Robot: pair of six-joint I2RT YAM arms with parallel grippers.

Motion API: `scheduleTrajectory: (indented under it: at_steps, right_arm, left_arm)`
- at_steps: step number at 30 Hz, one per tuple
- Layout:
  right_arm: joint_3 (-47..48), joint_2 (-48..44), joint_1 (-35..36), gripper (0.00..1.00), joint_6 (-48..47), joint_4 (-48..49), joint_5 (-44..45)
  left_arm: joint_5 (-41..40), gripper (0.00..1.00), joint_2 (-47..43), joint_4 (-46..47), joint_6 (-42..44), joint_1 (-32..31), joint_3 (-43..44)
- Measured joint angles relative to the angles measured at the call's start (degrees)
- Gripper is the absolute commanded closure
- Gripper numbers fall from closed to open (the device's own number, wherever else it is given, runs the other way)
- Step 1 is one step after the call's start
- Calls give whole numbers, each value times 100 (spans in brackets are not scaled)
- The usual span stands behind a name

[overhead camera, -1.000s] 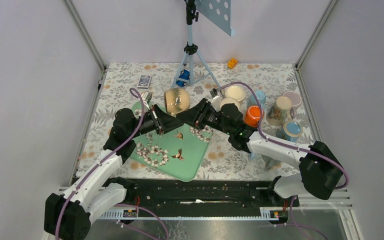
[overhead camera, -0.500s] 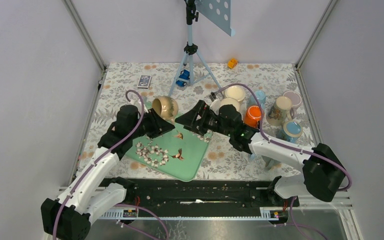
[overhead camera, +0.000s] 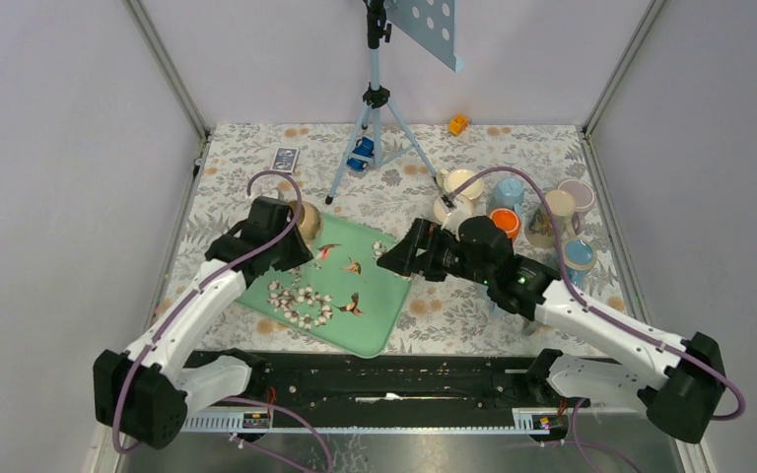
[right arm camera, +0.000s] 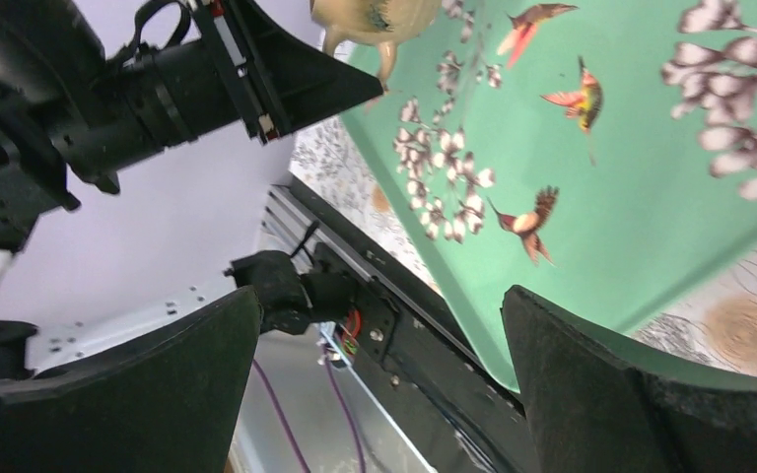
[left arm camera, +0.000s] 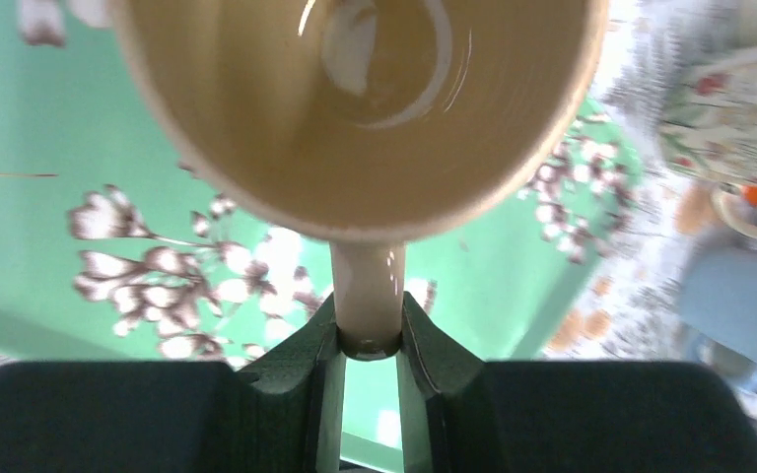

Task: Turn the mug right side up
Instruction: Place the cup on the tray.

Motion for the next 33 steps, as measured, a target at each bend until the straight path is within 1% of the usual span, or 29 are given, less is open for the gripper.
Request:
scheduleTrajectory:
  at_steps: [4, 8, 12, 17, 22, 33]
  right_arm:
    - [0, -393, 0, 0, -317, -695, 111]
    - [0, -688, 0, 0, -551, -1191, 197]
    - [0, -894, 2, 0, -671, -1528, 262]
    - [-2, -1093, 0, 0, -763, -1753, 264]
    - [-2, -1220, 2, 0, -859, -1950, 289]
    - [-2, -1360, 0, 0, -960, -2039, 293]
  left_arm:
    - [-592, 100, 455, -79, 127, 0, 0]
    - [-977, 100, 1040, -107, 192, 0, 48]
    - [-1333, 100, 1436, 295, 212, -24, 184]
    - [-1718, 100, 1803, 658, 210, -26, 289]
    - [-2026, 100, 2063, 817, 214, -26, 391]
    - [-2603, 100, 2581, 1126, 391, -17, 573]
